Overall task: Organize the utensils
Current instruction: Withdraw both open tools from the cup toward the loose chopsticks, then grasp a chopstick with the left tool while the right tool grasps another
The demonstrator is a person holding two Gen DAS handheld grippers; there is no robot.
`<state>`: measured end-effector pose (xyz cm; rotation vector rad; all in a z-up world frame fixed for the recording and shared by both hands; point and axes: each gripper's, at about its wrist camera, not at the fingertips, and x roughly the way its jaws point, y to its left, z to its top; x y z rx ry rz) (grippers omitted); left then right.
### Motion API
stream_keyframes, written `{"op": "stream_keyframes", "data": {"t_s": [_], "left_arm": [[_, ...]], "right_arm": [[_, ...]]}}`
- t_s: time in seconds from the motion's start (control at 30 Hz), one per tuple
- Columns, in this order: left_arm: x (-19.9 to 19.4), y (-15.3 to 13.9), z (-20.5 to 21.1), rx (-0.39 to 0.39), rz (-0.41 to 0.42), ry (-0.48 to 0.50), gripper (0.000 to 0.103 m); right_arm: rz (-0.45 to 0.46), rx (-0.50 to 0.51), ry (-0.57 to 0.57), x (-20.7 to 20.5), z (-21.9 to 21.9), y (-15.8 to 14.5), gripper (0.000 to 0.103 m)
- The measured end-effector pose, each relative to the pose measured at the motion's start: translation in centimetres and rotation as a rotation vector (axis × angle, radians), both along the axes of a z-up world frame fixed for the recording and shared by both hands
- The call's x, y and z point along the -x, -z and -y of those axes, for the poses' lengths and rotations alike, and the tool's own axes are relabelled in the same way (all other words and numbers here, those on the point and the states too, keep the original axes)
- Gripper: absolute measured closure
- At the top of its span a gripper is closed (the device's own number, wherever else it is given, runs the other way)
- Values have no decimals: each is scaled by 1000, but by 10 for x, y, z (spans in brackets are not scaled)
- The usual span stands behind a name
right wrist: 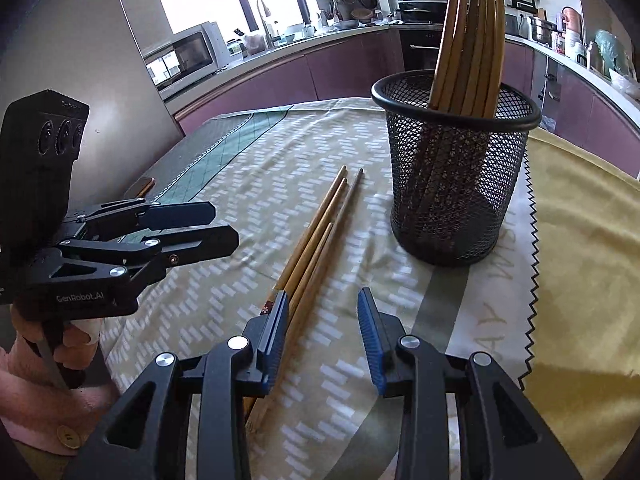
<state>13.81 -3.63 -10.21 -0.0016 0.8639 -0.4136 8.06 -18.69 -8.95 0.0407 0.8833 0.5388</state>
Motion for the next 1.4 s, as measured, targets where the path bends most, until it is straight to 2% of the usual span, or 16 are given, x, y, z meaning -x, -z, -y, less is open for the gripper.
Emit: {"op": "stream_keyframes", "data": {"t_s": [0.3, 0.97, 1.2, 1.3, 1.4], "left_arm": [[0, 13, 5, -18, -31, 3, 47], [-9, 18, 22, -37, -58, 29, 47], [-17, 25, 36, -76, -64, 33, 46], [-17, 26, 37, -82, -61, 37, 47], [-17, 25, 35, -79, -65, 38, 53]], "right_arm": [[-7, 28, 5, 2, -6, 7, 69], [-24, 54, 39, -4, -9, 7, 70], [-29, 40, 46, -4, -3, 7, 70], [-30, 40, 46, -3, -1, 8, 70], [-29, 39, 42, -4, -1, 8, 70]]}}
